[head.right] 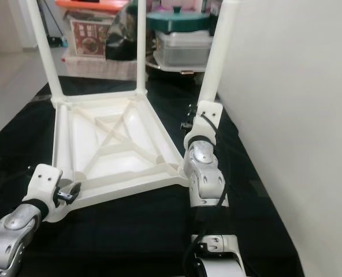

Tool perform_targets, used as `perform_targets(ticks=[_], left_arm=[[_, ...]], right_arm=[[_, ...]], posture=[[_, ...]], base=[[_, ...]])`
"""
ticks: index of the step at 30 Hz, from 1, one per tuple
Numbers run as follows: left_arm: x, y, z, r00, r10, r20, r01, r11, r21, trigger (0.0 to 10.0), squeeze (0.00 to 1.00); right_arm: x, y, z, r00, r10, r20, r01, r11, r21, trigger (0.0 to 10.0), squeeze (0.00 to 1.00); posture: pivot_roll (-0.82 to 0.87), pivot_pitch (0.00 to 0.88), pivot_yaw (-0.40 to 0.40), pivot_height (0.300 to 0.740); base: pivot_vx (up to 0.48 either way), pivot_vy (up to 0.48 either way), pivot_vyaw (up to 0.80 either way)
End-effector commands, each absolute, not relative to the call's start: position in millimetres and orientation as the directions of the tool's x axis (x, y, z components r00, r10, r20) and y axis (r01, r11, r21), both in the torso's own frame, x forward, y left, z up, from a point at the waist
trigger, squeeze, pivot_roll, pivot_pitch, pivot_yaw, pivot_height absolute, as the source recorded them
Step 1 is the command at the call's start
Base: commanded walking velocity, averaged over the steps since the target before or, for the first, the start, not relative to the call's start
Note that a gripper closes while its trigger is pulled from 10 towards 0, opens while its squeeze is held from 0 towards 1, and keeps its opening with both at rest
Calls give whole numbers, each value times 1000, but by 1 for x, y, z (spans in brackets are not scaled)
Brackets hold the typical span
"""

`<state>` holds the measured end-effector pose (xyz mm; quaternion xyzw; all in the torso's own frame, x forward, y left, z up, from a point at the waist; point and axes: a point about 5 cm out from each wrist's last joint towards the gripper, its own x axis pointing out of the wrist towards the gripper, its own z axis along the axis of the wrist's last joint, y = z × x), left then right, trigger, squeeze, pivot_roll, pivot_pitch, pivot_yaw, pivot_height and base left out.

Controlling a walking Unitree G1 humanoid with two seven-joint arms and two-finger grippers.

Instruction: Building children table

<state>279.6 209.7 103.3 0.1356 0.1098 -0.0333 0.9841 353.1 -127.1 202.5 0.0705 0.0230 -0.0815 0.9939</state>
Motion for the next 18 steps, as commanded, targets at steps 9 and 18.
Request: perform_targets(ticks=[9, 18], left_arm=[[281, 207, 91, 961, -17, -276, 93, 960, 265, 10000, 0], [282, 205, 90, 960, -30, -280, 108, 958, 265, 10000, 0]], right_arm=[[363, -119, 223, 976, 217, -26, -212, 969, 127, 10000, 0], [339, -170, 233, 659, 748, 75, -750, 661, 0, 10000, 0]], posture=[[84, 0, -61, 740], [90, 0, -55, 740]], base=[[0, 0, 0], [0, 0, 0]])
